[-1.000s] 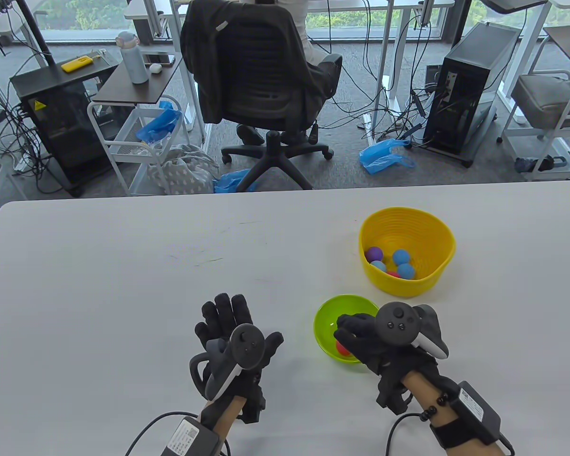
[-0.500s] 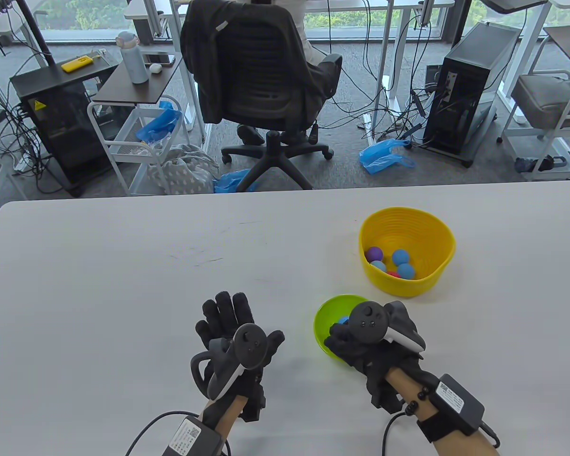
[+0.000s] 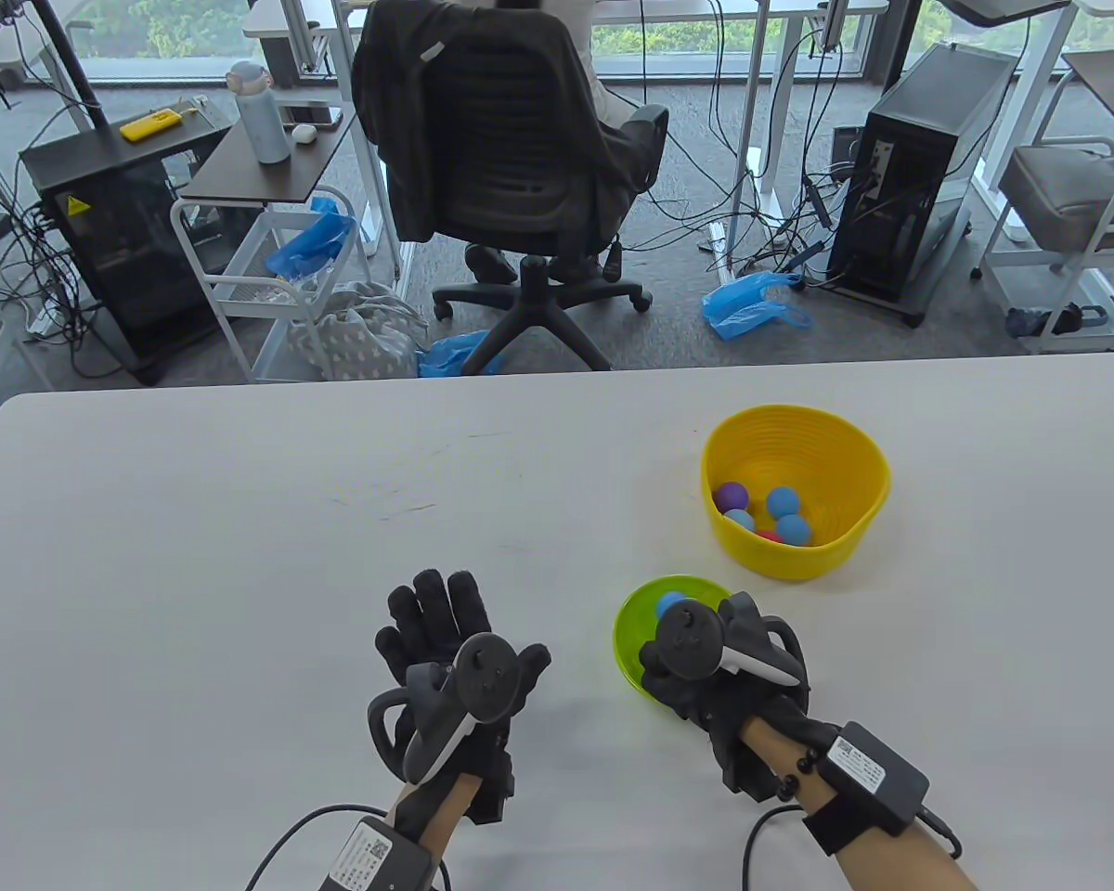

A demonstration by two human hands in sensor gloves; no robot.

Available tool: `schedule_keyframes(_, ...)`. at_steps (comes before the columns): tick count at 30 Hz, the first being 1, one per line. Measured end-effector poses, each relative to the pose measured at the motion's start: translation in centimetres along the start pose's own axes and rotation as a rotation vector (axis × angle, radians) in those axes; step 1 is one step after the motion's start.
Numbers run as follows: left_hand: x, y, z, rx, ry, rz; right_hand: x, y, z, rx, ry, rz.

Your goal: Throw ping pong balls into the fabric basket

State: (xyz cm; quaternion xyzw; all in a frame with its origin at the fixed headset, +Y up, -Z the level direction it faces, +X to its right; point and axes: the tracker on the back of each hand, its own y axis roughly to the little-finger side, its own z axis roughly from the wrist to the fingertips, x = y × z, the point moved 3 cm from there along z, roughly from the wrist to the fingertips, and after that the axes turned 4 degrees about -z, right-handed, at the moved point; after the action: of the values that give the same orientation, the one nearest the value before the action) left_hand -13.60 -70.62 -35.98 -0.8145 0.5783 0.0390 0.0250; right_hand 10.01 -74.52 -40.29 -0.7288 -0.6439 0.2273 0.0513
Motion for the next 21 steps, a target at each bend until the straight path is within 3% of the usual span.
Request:
schedule_keyframes(7, 0.2, -0.2, 0.0, 0.003, 0.006, -0.010, 1.4, 0.2, -0.9, 0.032, 0.075, 0.054)
schedule_keyframes(15, 0.4, -0.2, -0.2, 0.002, 0.034, -0.025, 5.5, 2.0, -4.1, 0.154, 0.259, 0.400)
schedule_keyframes(21, 0.4, -0.3, -0.2, 0.011, 0.026, -0.046, 7.3, 5.7, -5.8, 0.222, 0.340, 0.632)
